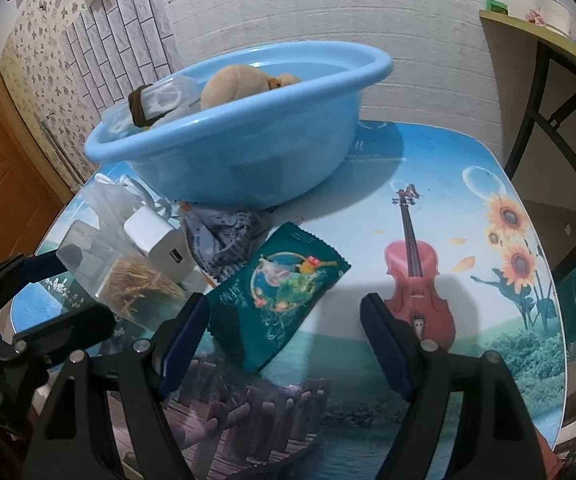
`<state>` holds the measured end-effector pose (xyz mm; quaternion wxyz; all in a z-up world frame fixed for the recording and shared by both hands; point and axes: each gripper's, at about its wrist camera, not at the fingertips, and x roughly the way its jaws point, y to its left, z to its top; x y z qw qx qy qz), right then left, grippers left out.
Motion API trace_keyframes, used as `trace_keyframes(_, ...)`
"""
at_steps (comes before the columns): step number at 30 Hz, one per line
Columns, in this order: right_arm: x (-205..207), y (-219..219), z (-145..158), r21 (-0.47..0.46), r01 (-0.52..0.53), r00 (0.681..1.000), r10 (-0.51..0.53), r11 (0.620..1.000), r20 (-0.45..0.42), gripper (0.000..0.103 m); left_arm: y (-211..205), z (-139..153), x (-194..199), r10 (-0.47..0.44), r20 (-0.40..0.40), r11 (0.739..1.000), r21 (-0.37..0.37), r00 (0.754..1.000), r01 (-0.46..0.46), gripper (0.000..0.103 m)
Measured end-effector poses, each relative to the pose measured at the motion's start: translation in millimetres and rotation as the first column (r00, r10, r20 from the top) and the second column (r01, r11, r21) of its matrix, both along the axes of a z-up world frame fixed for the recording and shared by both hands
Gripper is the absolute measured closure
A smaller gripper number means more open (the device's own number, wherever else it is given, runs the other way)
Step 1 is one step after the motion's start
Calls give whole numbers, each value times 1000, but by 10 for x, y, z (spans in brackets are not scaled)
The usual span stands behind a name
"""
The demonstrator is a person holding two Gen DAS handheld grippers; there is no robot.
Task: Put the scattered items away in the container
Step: 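Grasp the clear toothpick container with left tool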
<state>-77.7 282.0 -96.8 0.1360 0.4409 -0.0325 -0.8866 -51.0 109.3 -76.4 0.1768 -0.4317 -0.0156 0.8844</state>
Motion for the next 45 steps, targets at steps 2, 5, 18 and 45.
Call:
trace_keyframes(2, -3, 0, 0, 2, 1, 1000, -1, 1000, -4, 25, 29, -15, -31, 0, 5, 1000, -5, 1000, 0, 4)
trace_keyframes(5, -10, -10, 1, 3, 1, 1000, -1, 1000, -4, 25, 50, -28, -57, 9, -10, 1000, -18, 1000, -9, 5)
trace_keyframes(18, -115, -130, -27, 50, 3, 1000, -2, 999, -10, 25, -173, 15, -16, 38, -32, 999, -19, 999, -39, 8)
trace_keyframes(45, -84, 293, 97, 31, 102, 995, -102, 994, 0, 23, -628, -40, 73, 160, -35, 984, -78, 987, -162, 8)
